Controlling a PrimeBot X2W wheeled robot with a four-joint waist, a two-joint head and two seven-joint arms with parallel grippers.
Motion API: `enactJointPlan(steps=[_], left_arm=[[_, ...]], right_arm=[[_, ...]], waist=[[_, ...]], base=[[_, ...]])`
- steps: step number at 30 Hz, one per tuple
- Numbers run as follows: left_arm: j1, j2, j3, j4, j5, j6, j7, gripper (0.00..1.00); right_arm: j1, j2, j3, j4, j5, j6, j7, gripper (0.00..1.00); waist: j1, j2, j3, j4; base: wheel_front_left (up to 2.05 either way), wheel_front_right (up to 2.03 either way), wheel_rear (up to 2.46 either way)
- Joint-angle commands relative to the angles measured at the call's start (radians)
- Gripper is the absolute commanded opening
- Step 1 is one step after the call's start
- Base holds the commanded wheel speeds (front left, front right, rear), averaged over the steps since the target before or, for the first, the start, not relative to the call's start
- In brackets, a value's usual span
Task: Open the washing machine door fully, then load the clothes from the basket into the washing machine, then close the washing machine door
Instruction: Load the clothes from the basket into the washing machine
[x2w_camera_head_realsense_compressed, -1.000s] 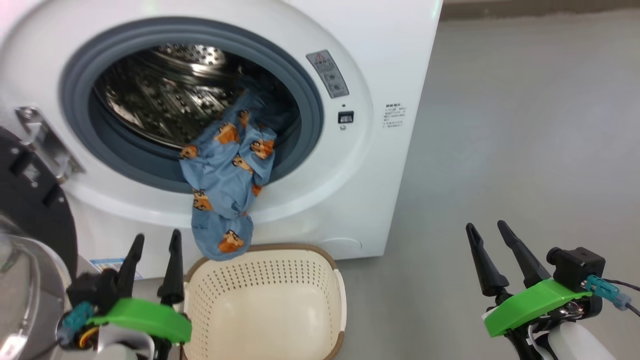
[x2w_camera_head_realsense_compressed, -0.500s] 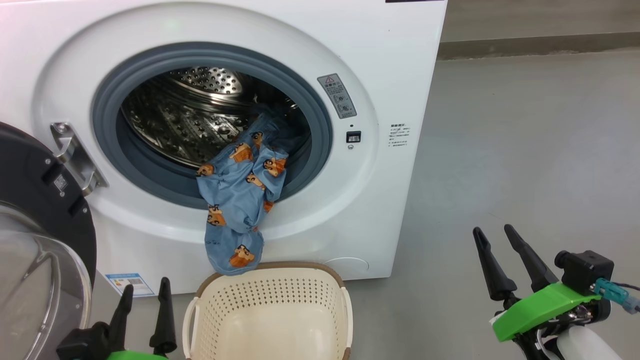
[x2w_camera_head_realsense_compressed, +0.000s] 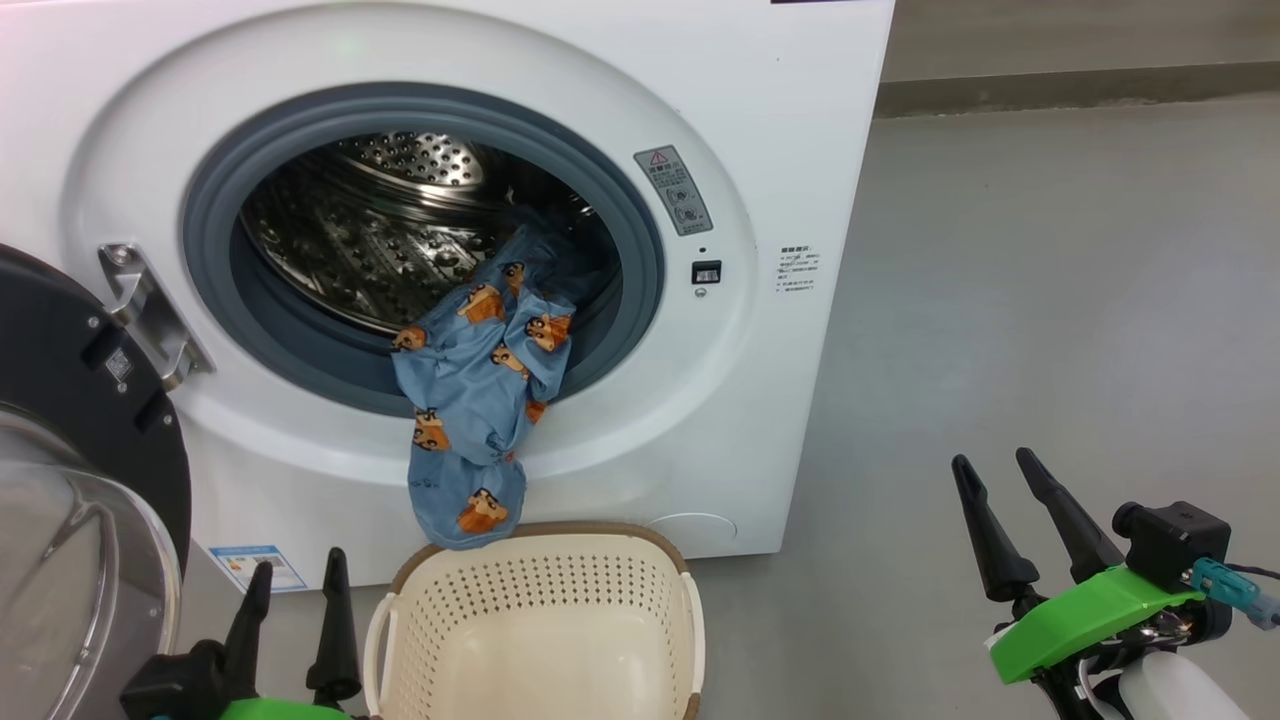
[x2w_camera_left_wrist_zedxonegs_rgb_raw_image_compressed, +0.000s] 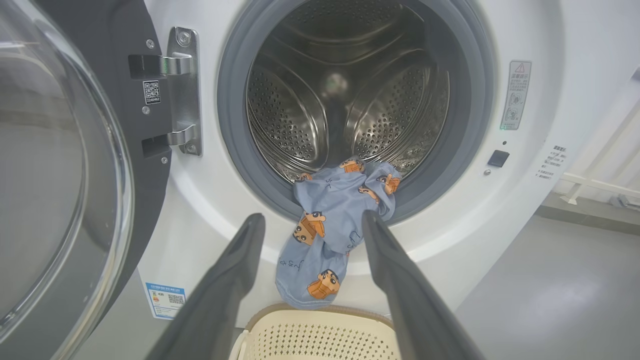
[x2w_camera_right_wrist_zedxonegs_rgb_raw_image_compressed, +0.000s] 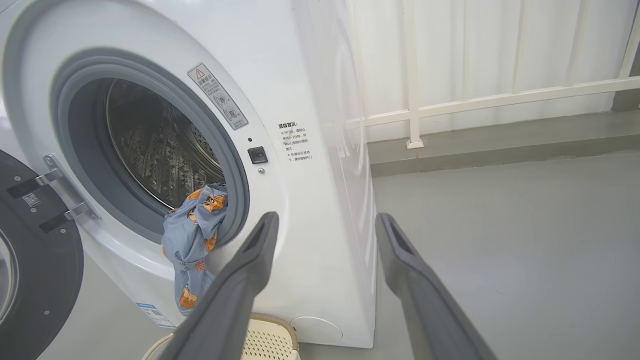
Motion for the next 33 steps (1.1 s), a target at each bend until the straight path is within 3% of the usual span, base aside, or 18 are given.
enactJointPlan(steps=[1,25,33], left_arm=[[-0.022,0.009,0.036,-0.03,0.014,-0.005,-0.006,1.0],[-0.035,-0.009,0.02,-0.017,0.076,-0.005,-0.006,1.0],[-0.104,-0.008,-0.006,0.106,0.1,-0.005,-0.006,1.0]], right_arm=[[-0.01,-0.01,0.012,-0.026,-0.004,0.007,-0.008,1.0],[-0.01,0.0,-0.027,-0.029,-0.06,0.007,-0.008,1.0],[-0.017,0.008,-0.032,-0.034,-0.078,0.007,-0.008,1.0]], waist=[[0.0001,0.0,0.001,-0.001],[0.0001,0.0,0.025,-0.028],[0.0001,0.0,0.062,-0.055]], base=[[0.0,0.0,0.0],[0.0,0.0,0.0],[0.0,0.0,0.0]])
